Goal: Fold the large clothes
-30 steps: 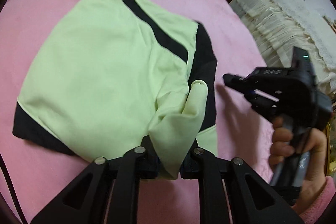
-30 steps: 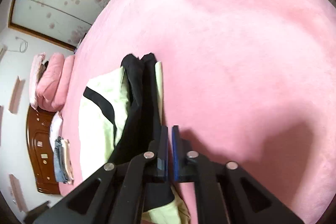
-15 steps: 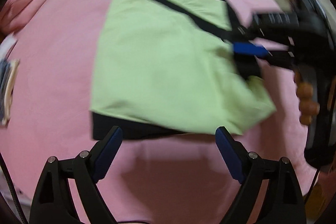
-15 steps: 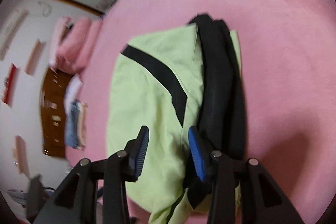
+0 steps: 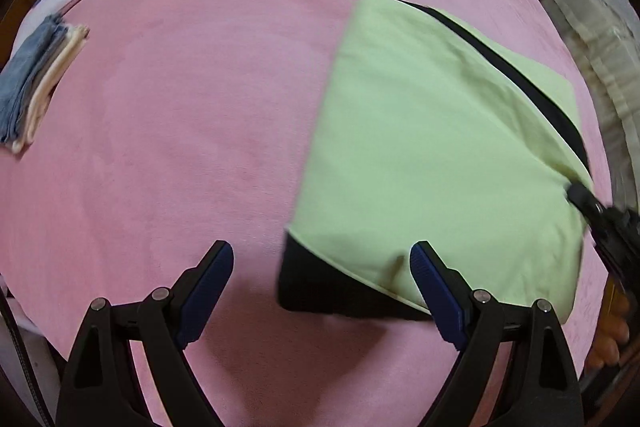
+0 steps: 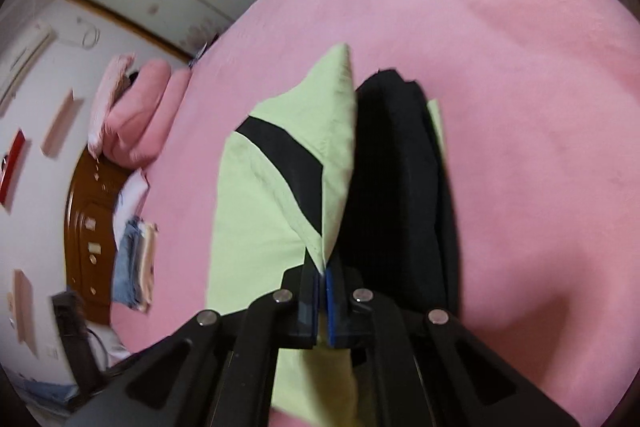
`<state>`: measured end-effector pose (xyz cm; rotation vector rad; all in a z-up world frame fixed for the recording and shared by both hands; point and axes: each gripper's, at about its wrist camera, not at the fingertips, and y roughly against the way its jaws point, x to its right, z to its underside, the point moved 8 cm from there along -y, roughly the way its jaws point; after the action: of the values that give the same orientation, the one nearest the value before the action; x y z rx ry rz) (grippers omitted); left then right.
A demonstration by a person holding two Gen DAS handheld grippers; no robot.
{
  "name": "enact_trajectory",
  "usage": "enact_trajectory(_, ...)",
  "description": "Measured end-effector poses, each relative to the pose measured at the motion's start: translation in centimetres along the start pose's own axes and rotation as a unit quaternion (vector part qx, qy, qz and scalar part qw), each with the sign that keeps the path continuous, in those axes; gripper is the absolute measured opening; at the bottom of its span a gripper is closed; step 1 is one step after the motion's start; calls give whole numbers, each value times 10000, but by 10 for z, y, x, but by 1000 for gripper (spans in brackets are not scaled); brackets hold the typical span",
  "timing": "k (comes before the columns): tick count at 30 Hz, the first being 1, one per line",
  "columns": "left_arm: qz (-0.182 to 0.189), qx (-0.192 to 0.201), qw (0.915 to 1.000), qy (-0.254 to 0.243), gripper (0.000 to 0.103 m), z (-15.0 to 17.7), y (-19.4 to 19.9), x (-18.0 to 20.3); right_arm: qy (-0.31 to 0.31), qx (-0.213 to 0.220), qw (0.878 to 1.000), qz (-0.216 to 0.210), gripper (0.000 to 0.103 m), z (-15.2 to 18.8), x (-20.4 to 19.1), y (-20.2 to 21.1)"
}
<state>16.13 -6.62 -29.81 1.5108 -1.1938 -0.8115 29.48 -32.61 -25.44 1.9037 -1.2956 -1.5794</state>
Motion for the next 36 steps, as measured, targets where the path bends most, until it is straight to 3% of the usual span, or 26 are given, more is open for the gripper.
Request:
enact_trajectory(4,-301,-3,9993,-226,89,-1,-2,-5,386,159,9972,625,1,3,6,8)
enact_trajectory(9,-587,37,9957,-715,89,1,-9,5,-534,83,9927,1074,2,12,63,-14)
enact_trajectory(11,-541,38,9949,-847,89,3,-12,11,-644,-25,9899,1266,3,17,81,-23)
enact_trajectory(14,-434,71,9934,-1056,89,2,-9,19,-623,59,9892,1323,6,15,74,-24)
enact_trajectory(16,-241,160,9925,-1190,89,0,-6,26,-572,266,9853,1590,31,11,69,-13)
enact_trajectory(17,-136,213,9921,-1229,89,-1,-5,29,-529,436,9824,1735,34,11,67,-5)
enact_trajectory(22,342,174,9895,-1391,89,0,-8,46,-289,963,9796,1737,35,24,47,20)
enact_trajectory(24,426,93,9885,-1450,89,2,-14,51,-212,1130,9828,1449,35,37,36,26)
enact_trajectory(26,503,-72,9870,-1527,84,8,-26,55,-185,871,9923,866,35,54,21,13)
enact_trajectory(27,529,-174,9867,-1529,72,14,-31,59,-129,557,9969,547,27,64,11,0)
enact_trajectory(28,449,-265,9872,-1505,70,9,-42,56,-41,269,9990,342,12,72,3,-14)
enact_trajectory(29,336,-314,9871,-1537,69,12,-48,56,61,43,9995,303,6,79,1,-24)
enact_trajectory(34,-160,-28,9793,-2017,68,7,-63,35,257,-498,9963,657,0,93,22,-43)
enact_trajectory(36,376,-328,9864,-1567,71,9,-70,17,403,-425,9924,1084,0,89,45,-30)
